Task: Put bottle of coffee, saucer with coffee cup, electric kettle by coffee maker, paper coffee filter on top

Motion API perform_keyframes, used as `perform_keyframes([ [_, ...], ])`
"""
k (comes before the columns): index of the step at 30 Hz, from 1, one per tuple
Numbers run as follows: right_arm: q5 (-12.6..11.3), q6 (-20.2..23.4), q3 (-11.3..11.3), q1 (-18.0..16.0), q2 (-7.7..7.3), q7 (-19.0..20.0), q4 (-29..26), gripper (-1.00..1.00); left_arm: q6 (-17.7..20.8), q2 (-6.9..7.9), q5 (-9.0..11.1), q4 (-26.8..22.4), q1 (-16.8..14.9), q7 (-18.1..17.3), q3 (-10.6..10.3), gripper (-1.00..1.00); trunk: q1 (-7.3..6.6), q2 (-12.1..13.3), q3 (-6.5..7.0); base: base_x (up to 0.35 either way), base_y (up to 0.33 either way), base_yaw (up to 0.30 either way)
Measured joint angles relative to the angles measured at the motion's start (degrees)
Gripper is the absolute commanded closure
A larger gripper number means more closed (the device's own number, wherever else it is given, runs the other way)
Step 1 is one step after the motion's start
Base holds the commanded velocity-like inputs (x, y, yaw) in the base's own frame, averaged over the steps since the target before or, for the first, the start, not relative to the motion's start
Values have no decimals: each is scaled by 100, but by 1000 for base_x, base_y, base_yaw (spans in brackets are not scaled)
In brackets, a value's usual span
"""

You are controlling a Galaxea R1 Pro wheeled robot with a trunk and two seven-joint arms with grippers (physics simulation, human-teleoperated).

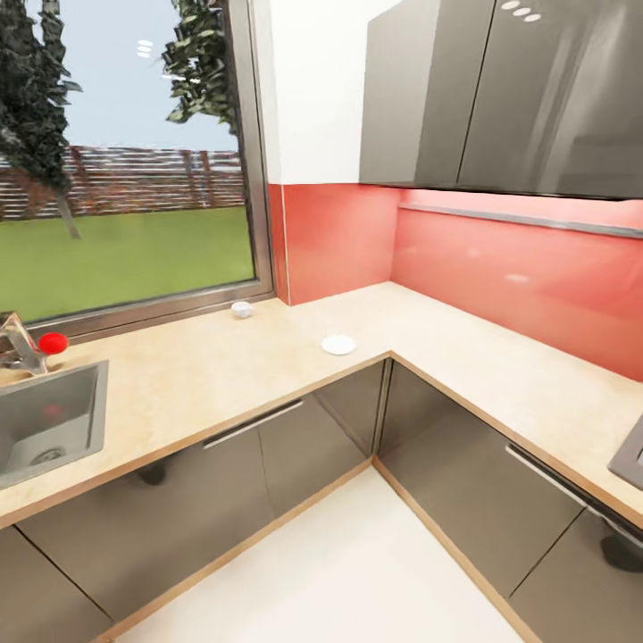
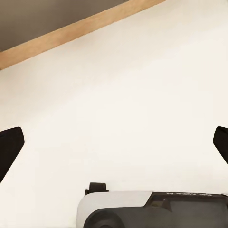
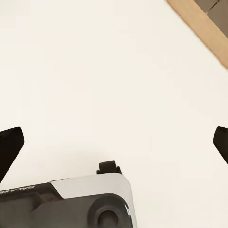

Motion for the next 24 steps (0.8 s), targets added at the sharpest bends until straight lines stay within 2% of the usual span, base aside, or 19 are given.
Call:
perform_keyframes([
  [16,0,5,-1,0,-3,0,-3,-100,3,-6,0,-2,0,0,-8,-100,0,-1,0,1,-6,281],
  [24,-5,6,8,-1,-1,6,0,-100,3,-8,0,2,0,3,-10,-100,-1,0,0,63,-195,281],
])
